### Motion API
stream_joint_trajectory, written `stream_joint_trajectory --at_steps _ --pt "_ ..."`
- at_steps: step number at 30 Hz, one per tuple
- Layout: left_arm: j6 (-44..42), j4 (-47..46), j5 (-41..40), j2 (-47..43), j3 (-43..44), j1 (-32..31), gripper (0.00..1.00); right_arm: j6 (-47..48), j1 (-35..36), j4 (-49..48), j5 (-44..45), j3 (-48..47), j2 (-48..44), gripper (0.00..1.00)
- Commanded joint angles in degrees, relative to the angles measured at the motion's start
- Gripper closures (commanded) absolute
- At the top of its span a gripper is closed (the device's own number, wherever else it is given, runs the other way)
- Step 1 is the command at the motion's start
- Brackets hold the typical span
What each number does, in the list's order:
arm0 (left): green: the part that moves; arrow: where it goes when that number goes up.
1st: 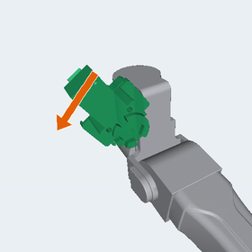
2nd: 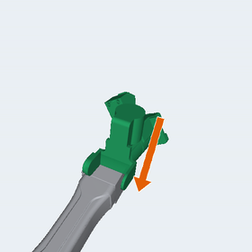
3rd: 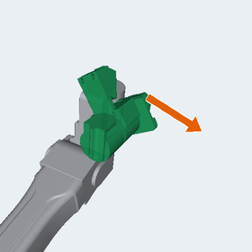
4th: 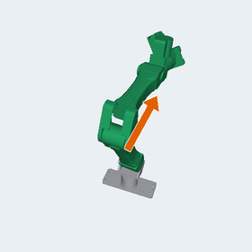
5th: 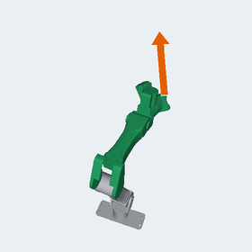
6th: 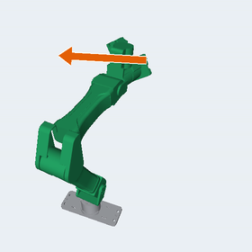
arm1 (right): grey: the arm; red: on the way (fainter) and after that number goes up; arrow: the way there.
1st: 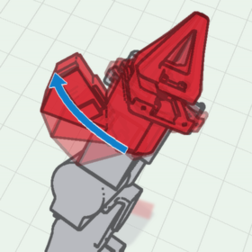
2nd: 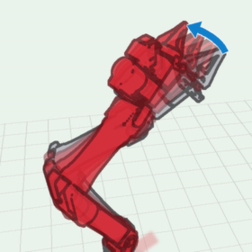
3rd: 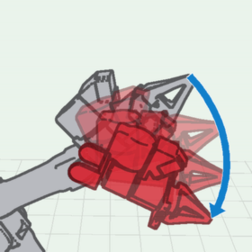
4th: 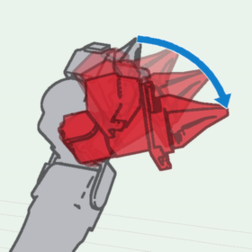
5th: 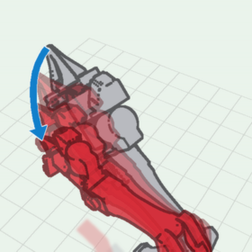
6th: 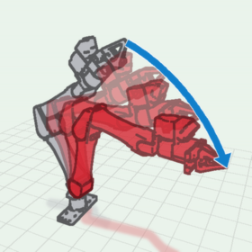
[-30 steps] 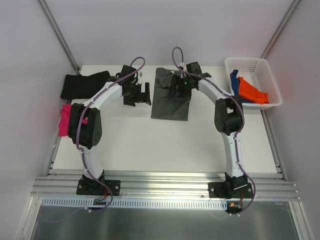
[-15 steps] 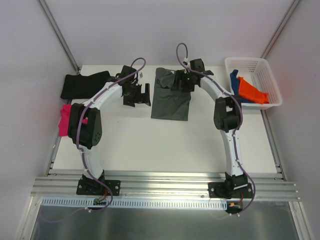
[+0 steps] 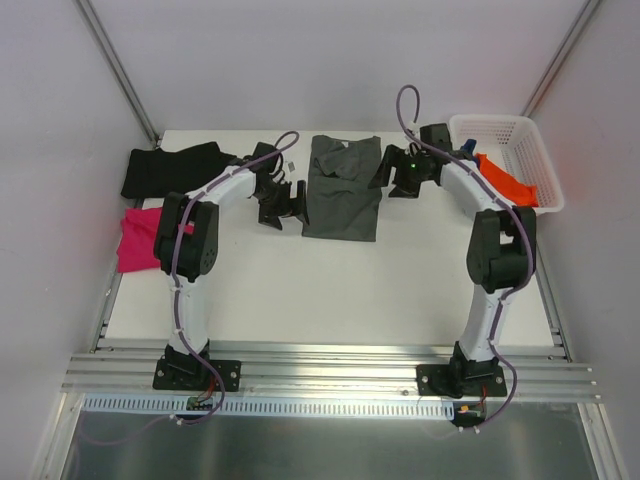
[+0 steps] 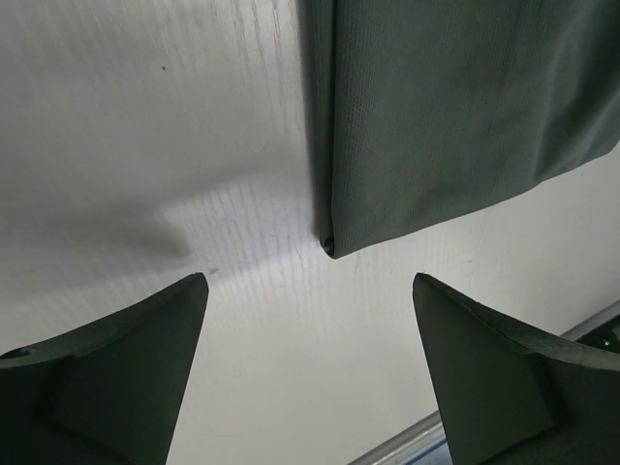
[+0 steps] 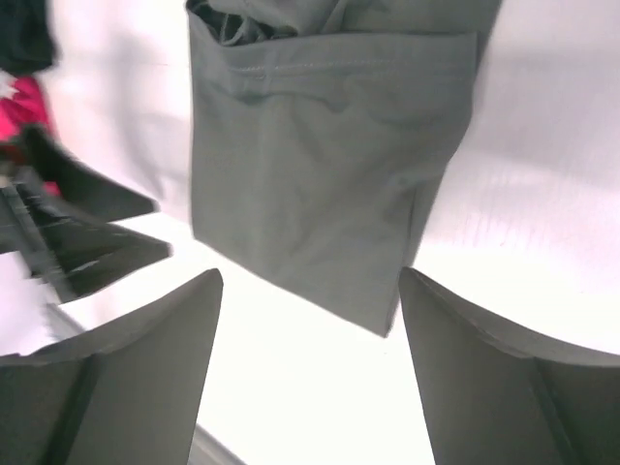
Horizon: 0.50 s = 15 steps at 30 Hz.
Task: Fold and stack the t-shirts
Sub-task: Grab one side of the 2/3 rectangular tshirt with both arms
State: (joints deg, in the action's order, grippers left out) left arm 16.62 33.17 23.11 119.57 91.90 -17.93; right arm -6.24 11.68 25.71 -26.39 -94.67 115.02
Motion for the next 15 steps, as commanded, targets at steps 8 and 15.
stream_joint_trajectory --at_steps 8,15 --pt "2.6 0.5 6.9 1.8 -4.1 0.9 0.18 -11.4 0.6 -3.5 -15.0 11.6 3.9 0.27" --pt "3.9 -0.1 7.2 4.1 -2.5 1.0 0.23 -12.4 1.2 -2.9 -14.8 13.1 5.8 0.29"
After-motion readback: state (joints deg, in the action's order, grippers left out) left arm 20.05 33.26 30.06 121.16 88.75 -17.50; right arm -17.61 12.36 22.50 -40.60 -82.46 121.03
